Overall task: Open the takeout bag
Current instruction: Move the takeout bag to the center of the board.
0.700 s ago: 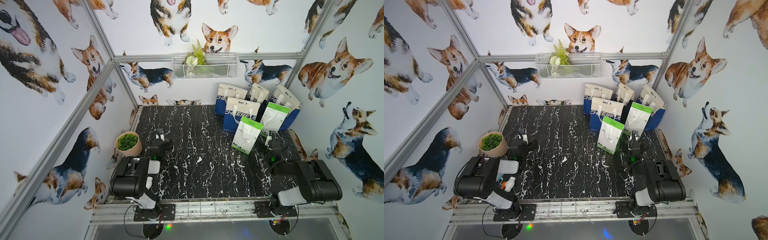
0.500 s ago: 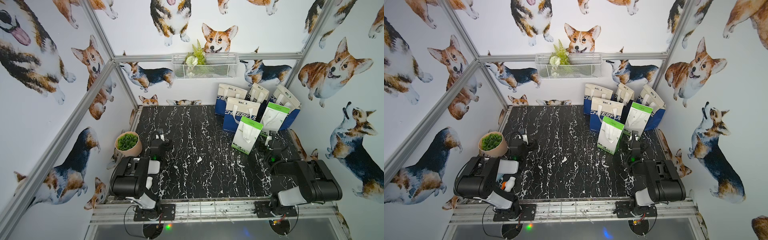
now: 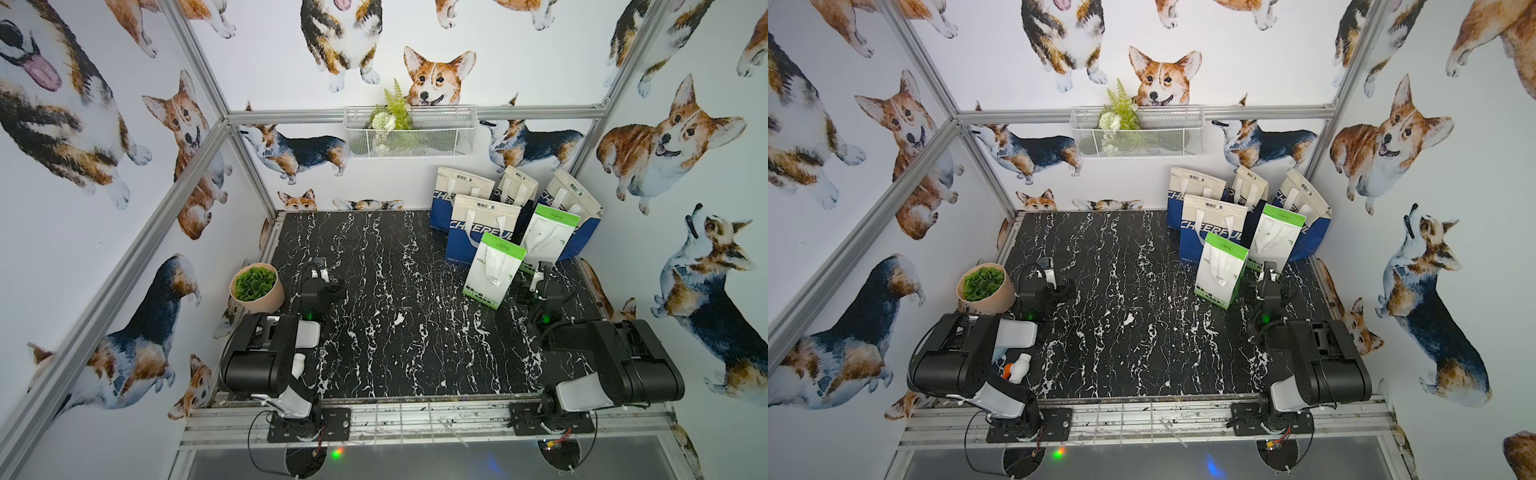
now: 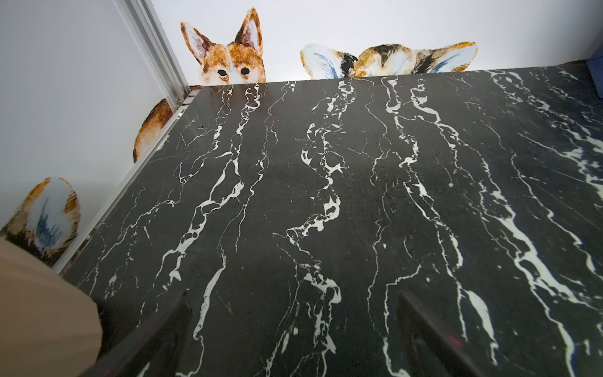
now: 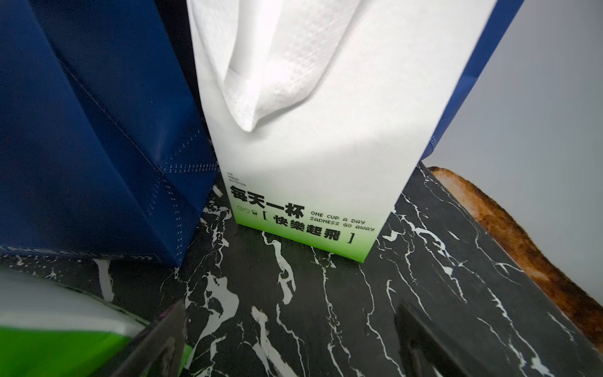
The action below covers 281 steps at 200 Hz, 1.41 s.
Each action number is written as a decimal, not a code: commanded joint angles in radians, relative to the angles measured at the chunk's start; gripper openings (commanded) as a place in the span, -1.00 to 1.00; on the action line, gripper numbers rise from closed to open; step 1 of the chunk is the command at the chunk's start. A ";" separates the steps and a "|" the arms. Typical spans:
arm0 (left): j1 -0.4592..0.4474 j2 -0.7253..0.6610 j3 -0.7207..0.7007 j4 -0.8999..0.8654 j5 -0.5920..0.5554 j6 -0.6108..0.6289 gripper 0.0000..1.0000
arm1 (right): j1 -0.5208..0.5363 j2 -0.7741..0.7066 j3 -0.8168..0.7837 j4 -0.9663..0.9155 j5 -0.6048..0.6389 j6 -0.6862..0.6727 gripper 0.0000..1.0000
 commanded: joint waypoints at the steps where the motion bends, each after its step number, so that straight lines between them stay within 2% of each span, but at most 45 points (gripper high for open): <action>1: 0.002 -0.004 0.000 0.024 0.003 -0.002 1.00 | 0.001 0.001 0.005 0.035 0.003 -0.007 0.99; 244: 0.001 -0.002 0.000 0.023 0.005 -0.002 1.00 | 0.000 0.000 0.007 0.032 0.000 -0.005 0.99; 281: -0.009 -0.027 -0.037 0.073 0.020 0.022 1.00 | 0.001 -0.020 -0.030 0.091 -0.013 -0.016 0.99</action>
